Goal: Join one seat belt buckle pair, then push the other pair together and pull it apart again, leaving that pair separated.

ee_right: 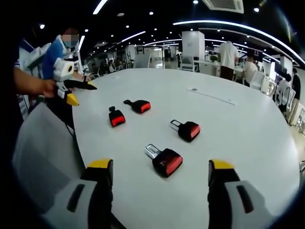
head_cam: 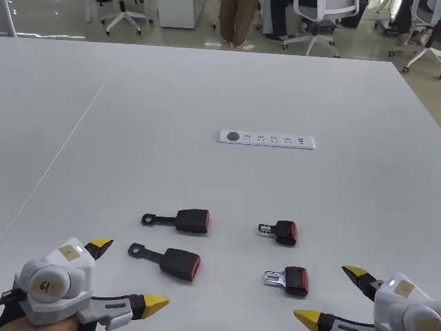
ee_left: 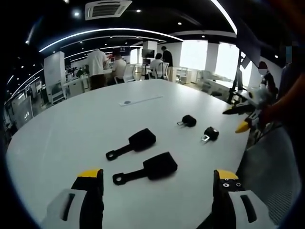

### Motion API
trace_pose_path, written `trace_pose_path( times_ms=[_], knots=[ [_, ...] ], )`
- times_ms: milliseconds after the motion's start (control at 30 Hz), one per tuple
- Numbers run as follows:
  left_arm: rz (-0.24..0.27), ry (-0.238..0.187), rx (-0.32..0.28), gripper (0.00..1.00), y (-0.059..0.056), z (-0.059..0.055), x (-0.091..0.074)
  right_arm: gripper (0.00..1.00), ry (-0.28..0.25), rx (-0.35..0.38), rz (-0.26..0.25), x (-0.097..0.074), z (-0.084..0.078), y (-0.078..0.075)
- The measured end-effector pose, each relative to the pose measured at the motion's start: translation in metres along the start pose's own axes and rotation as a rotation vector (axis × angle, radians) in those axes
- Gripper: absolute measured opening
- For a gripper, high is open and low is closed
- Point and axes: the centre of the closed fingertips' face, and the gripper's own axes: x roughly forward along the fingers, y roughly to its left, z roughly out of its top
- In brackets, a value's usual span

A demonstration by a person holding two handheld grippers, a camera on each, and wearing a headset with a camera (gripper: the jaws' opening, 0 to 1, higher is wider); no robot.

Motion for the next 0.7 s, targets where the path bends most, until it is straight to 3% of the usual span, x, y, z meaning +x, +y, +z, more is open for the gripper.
trace_pose_path(
  times_ms=[700],
  knots=[
    [-0.078,0.06,0.067,0.89,0.011,0.0,0.043,0.8,0.113,-0.083,0.123,0.036,-0.004,-0.012]
  ],
)
